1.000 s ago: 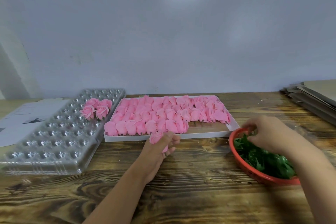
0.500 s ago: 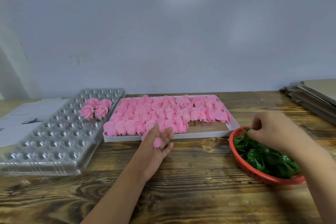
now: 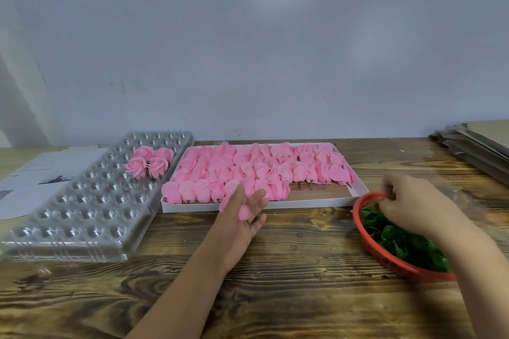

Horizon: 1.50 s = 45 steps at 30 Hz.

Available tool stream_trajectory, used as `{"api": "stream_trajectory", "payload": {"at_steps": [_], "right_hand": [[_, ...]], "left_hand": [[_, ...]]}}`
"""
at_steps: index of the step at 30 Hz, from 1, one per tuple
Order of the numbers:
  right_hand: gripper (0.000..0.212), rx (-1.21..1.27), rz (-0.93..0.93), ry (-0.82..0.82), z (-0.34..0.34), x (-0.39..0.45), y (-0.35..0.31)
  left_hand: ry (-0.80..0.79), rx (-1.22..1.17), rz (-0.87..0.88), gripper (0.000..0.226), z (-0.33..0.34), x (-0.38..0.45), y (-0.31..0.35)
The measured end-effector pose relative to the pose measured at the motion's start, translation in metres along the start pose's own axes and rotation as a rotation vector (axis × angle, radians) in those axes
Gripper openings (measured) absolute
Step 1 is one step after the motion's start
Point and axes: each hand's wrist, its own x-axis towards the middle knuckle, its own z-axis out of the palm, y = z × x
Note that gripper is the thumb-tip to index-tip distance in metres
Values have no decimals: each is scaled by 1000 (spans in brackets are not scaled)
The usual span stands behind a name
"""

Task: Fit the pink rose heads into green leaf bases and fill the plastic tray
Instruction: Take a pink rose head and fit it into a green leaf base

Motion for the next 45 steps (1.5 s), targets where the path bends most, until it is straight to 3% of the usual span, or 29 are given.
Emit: {"api": "stream_trajectory", "payload": {"at_steps": [8,11,16,19,25,28,33,38,41,45], "right_hand": [[25,-54,-104,-98,-9,-5,7],[35,-6,-150,12,-8,-5,7],[45,391,-242,329,-3,-14,-16],[41,603,-290,353,11,-16,-40],[17,689,-399,69,64,-23,-95],[16,631,-442,-29,89,-23,-109],[34,787,-300,-124,113,-24,-106],[20,757,-216,-137,123,-25,-98],[23,813,-166,-153,120,-25,-98],[30,1029,-54,-313,113,-27,-97]], "left_hand": [[-2,24,6,45,1,1,-1],[8,16,8,53,1,1,-1],[9,30,7,51,0,1,-1],[15,29,13,53,1,2,0],[33,51,24,39,2,1,0],[25,86,28,53,3,-1,1],[22,93,16,69,3,0,0],[20,51,5,55,-2,3,0],[31,28,5,59,-2,3,-1],[43,32,8,62,-3,4,-1]]}}
